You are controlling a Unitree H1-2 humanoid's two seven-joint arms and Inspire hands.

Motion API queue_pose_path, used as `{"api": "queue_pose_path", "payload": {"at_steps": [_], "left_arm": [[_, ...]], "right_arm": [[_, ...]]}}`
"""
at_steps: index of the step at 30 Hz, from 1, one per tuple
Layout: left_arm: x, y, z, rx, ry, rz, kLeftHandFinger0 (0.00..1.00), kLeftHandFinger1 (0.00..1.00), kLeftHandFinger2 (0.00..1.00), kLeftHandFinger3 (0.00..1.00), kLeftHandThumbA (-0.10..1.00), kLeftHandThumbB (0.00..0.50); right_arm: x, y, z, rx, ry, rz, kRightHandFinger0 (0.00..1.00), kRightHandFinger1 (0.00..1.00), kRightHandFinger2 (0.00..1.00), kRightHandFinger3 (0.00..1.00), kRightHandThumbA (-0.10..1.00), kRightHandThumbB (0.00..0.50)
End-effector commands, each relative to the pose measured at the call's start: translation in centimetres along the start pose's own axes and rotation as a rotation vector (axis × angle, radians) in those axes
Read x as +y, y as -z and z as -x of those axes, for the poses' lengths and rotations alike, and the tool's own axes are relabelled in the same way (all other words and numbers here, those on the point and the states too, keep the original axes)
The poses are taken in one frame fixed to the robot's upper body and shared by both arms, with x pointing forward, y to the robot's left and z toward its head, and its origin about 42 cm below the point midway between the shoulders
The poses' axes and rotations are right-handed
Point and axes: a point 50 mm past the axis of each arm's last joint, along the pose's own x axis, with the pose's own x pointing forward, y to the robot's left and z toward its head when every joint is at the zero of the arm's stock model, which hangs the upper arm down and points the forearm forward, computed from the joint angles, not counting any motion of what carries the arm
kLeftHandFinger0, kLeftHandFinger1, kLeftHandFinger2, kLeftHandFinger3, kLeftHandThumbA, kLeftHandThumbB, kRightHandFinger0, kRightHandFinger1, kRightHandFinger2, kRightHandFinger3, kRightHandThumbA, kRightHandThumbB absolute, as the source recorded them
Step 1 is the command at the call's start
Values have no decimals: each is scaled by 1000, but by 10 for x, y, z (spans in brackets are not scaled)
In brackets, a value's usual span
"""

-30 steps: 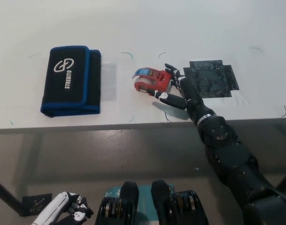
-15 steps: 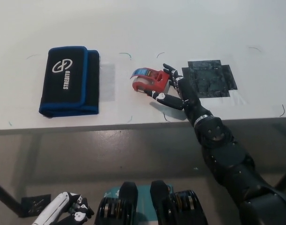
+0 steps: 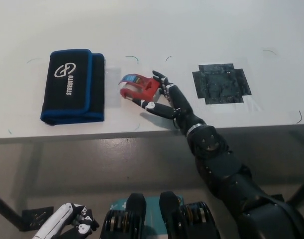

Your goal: Use the right hand to move the tape on the right hand side to the notebook on the left hand side

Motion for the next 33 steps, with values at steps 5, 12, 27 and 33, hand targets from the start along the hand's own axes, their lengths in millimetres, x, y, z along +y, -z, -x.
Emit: {"api": "queue_pose_path", "payload": {"at_steps": [5,12,27,33], "left_arm": [[10,-7,2,-24,-4,-35,432,429,484,589,448,18],[11,-8,2,-27,-2,-37,437,426,475,581,439,13],[11,-10,3,-23,-2,-23,433,430,491,599,427,16],[12,-9,1,-19,0,-28,440,426,481,585,431,16]], "right_arm": [[45,-29,-13,-102,-134,14,1000,1000,1000,1000,1000,365],[59,-34,-12,-132,-158,32,1000,1000,1000,1000,1000,365],[20,-37,-10,-173,-133,48,1000,1000,1000,1000,1000,360],[-39,-41,3,-213,-51,127,1000,1000,1000,1000,1000,329]]}}
